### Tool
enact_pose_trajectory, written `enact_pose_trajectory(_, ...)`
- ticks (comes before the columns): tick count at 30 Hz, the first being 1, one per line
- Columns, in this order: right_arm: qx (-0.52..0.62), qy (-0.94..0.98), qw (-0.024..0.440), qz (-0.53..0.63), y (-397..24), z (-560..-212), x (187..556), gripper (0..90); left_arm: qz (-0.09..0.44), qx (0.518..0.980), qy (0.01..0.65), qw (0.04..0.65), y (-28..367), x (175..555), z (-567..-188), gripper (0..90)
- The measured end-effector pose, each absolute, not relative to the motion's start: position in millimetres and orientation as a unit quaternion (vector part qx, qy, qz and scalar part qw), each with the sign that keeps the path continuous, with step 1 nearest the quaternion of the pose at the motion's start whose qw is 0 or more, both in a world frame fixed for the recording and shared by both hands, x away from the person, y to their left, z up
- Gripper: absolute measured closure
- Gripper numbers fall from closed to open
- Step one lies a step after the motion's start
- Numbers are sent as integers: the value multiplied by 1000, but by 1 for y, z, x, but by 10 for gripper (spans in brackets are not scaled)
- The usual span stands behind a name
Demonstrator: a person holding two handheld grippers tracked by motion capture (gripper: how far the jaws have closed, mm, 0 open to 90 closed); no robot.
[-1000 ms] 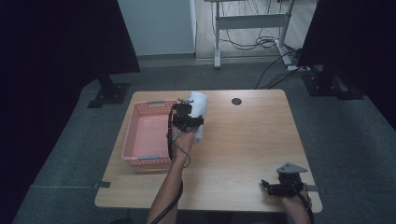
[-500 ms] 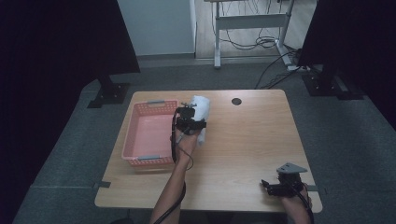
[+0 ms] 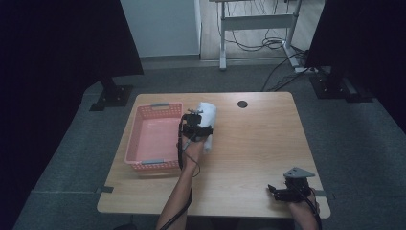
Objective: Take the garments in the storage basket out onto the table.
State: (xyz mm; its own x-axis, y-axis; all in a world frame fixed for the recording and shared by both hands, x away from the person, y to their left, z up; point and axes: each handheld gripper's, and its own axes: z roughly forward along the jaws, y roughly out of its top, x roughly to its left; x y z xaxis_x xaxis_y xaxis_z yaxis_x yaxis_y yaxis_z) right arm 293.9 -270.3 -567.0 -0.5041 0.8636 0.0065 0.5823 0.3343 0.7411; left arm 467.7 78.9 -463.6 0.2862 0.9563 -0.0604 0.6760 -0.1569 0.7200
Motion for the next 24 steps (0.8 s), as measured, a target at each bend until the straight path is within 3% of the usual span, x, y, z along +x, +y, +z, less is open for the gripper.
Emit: enact_pose_trajectory(24, 455, 793, 199, 353, -270, -567, 294, 82, 202, 716, 592, 311, 80, 474, -494, 320)
